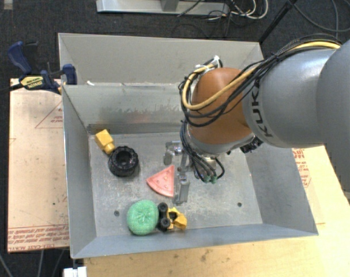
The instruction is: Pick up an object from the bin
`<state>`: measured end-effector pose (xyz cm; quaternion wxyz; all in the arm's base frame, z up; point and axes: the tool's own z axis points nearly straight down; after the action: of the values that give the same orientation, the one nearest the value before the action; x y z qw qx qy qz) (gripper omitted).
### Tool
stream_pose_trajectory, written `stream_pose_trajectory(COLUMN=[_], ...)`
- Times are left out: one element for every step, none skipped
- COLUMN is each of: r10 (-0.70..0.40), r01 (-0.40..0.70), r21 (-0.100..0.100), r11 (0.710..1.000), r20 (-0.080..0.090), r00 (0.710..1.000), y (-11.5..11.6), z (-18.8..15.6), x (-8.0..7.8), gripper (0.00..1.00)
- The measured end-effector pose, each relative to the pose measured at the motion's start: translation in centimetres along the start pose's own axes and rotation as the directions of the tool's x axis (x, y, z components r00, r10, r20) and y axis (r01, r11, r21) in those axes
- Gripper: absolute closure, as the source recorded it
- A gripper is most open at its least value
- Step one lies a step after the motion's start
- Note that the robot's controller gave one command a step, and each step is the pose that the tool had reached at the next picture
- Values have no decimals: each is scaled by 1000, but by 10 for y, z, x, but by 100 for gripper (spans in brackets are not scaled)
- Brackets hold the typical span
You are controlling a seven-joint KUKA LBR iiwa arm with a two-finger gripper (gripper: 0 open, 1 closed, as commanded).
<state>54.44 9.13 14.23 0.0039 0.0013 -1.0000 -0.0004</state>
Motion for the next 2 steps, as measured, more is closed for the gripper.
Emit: stream_pose_trajectory(r10=[2, -23], r01=[-2, 23], r21=[-1, -1], r11=[1000, 1000], r20=[8, 16], r00=[1000, 1000], y=[0, 13], z=[-5, 44], x=[-2, -2], gripper=[0, 0])
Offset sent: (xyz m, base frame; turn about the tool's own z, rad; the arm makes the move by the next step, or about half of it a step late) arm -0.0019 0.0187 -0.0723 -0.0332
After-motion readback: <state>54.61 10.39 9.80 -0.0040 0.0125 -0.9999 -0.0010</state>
